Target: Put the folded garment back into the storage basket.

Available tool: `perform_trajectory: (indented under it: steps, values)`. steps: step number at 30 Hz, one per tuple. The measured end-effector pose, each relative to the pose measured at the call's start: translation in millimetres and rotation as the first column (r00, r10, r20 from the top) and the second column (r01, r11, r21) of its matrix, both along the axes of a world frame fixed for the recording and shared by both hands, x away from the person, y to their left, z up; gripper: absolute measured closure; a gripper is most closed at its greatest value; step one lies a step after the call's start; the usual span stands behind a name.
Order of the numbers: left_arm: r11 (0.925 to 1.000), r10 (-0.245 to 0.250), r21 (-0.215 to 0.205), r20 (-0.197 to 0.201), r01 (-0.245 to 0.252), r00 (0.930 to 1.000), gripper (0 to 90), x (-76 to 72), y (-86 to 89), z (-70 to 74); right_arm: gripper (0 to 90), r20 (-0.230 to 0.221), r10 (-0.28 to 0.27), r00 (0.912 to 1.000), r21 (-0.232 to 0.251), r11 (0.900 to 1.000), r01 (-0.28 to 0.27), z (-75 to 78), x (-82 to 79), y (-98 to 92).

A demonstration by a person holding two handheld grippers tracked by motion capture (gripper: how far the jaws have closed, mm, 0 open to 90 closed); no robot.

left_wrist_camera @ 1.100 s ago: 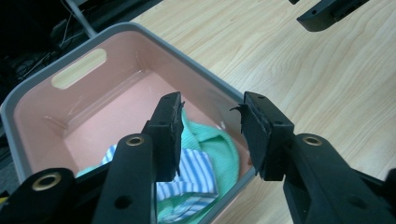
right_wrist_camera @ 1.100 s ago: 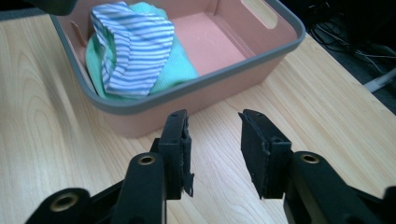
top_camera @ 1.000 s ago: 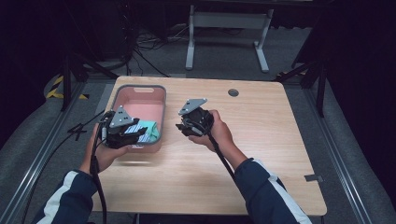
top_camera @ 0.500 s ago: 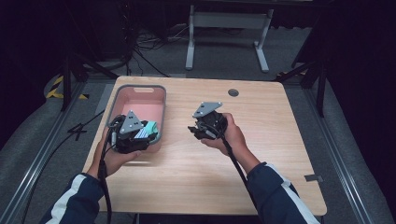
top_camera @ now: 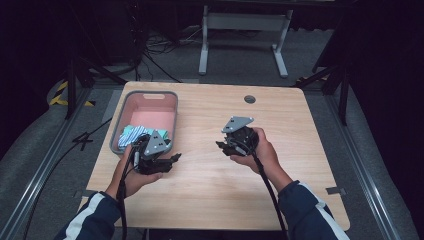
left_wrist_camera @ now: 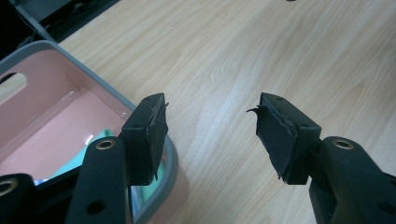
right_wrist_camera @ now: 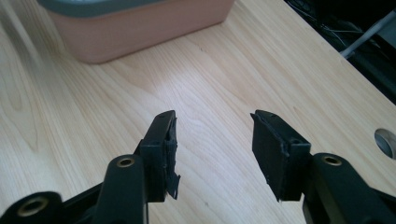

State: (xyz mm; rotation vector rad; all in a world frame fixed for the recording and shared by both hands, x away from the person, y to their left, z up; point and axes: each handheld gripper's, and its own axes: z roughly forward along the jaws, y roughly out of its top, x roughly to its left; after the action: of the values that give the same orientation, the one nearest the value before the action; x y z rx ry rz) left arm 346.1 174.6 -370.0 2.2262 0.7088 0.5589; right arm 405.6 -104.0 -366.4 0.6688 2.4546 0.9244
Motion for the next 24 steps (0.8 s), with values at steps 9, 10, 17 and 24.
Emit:
perform_trajectory:
  steps: [9, 10, 17, 24]
  values:
    - [0.9983, -0.048, 0.031, -0.026, 0.049, 0.9985, 40.6, -3.6, -16.2, -14.3, 48.9, -0.003, -0.02, 0.9998, -0.016, 1.0, 0.02, -8.6, -10.2, -23.0]
    - [0.9974, -0.054, 0.045, -0.026, 0.055, 0.9982, 40.2, -4.0, -18.7, -17.3, 48.8, -0.001, -0.021, 0.9998, -0.018, 1.0, 0.021, -9.2, -11.0, -25.1]
    - [0.9926, -0.087, 0.081, -0.047, 0.091, 0.9951, 36.8, -6.6, -28.9, -29.7, 47.0, -0.01, -0.035, 0.9993, -0.029, 0.999, 0.035, -18.2, -17.7, -43.1]
    - [0.9876, -0.121, 0.092, -0.076, 0.128, 0.9897, 30.1, -8.3, -36.9, -45.3, 45.4, -0.025, -0.052, 0.9983, -0.051, 0.997, 0.051, -31.6, -24.9, -60.8]
